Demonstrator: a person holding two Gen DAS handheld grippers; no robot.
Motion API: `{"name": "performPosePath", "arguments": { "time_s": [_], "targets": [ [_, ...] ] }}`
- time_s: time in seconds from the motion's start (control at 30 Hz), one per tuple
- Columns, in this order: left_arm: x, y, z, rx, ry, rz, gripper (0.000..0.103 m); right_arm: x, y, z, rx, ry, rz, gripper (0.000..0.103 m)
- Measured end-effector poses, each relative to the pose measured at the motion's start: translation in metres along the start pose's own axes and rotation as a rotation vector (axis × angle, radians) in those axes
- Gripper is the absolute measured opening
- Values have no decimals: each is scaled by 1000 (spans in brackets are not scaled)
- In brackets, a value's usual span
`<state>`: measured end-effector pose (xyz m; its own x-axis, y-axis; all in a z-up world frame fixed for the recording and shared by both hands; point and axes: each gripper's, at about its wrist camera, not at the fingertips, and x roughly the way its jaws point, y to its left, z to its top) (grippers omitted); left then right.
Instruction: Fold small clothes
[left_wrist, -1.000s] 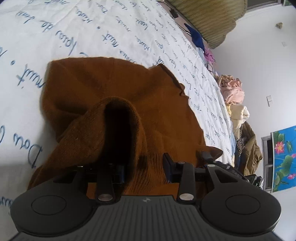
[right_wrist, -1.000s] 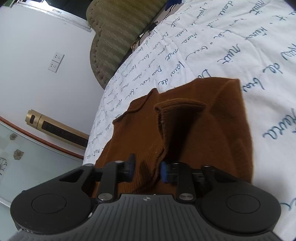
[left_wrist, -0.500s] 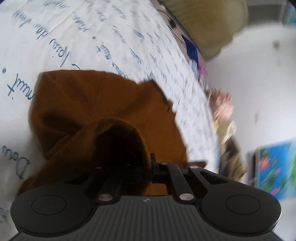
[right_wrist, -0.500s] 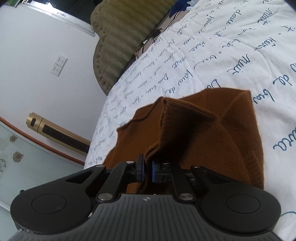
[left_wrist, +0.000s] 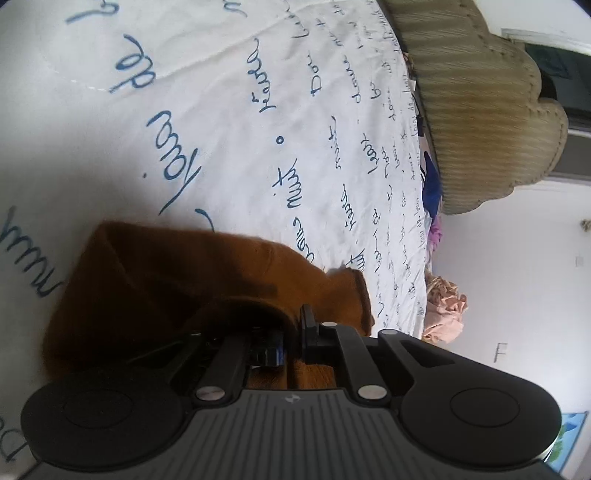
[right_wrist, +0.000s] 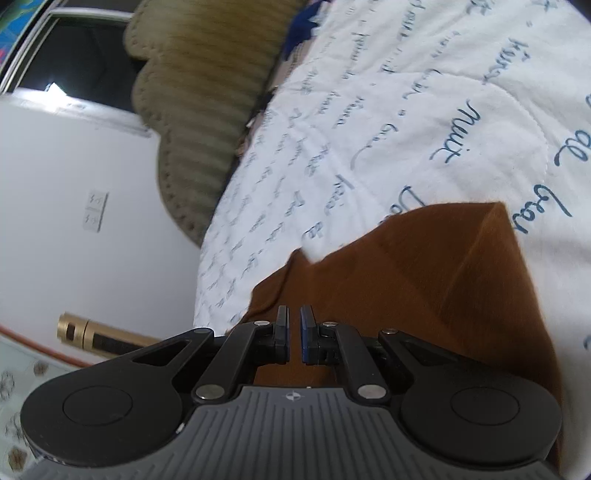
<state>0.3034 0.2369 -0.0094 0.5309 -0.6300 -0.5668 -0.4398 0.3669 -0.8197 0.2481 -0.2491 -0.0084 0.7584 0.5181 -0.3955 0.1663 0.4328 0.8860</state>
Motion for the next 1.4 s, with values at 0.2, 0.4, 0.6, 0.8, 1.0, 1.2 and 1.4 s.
{"name": "performPosePath", "arguments": {
  "time_s": [0.2, 0.4, 0.6, 0.8, 1.0, 1.2, 1.4],
  "targets": [
    [-14, -13, 6, 76, 2, 4, 20, 10, 3, 9, -86, -20, -89, 15],
    [-49, -15, 7, 118, -82, 33, 53, -15, 29, 10, -256, -34, -60, 20],
    [-62, -23, 2, 222, -92, 88, 53, -35, 34, 26, -397, 3, -143, 27],
    [-37, -39, -13, 341, -56, 113, 53, -18, 25, 27, -450, 91, -199, 27],
    [-23, -45, -25, 444, -54, 152, 53, -16, 30, 24, -574, 64, -274, 36],
    [-11, -48, -35, 497, -61, 180, 53, -11, 20, 28, -540, 156, -156, 36],
    [8, -55, -51, 537, -69, 185, 58, 9, 28, 14, -609, 242, -207, 12]
  ]
}}
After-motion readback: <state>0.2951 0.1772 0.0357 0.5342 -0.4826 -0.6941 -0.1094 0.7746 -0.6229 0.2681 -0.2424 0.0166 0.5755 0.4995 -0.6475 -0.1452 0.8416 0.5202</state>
